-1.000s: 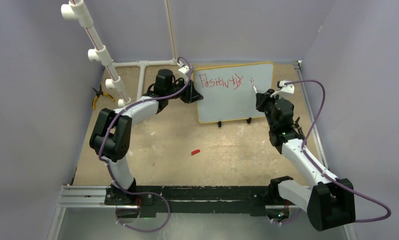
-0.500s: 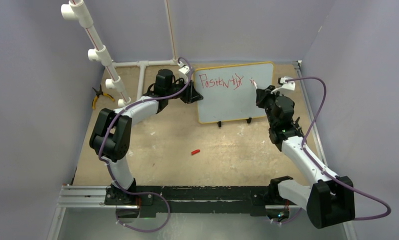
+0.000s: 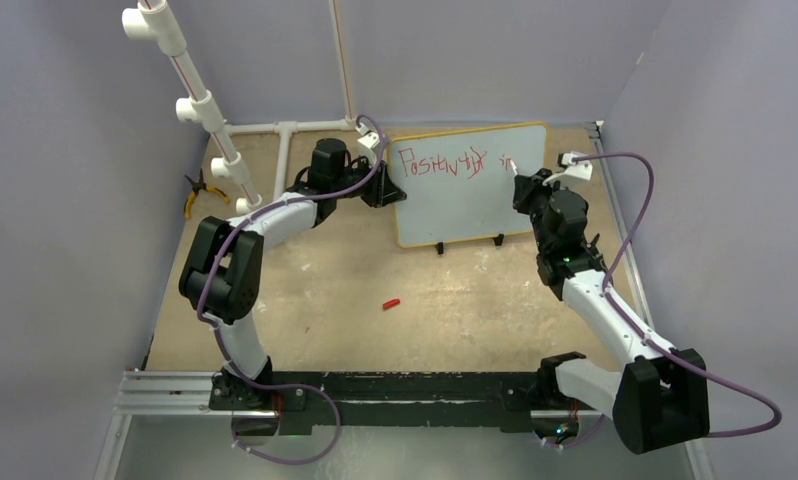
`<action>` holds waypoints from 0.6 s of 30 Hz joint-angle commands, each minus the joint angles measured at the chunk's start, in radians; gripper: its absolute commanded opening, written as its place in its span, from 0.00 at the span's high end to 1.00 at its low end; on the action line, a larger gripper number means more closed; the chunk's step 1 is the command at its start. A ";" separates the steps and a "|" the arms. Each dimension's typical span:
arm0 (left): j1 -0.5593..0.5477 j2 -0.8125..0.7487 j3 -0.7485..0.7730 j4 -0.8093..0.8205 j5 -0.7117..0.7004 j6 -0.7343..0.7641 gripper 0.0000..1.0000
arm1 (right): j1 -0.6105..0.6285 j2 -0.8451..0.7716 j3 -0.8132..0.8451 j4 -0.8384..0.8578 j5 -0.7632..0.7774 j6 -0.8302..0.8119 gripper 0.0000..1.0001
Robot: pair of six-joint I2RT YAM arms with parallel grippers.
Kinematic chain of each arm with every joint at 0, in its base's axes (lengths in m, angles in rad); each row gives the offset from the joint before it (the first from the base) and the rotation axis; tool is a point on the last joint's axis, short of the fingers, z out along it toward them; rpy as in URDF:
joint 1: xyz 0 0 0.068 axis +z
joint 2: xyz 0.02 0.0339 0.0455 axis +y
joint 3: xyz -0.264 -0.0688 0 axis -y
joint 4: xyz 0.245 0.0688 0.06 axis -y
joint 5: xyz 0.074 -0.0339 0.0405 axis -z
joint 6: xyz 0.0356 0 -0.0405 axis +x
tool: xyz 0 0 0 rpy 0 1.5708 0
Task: Write a sentence on the whiteboard
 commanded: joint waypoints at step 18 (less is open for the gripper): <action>-0.005 0.009 0.016 -0.020 -0.027 0.052 1.00 | 0.001 -0.037 -0.034 -0.037 0.050 0.038 1.00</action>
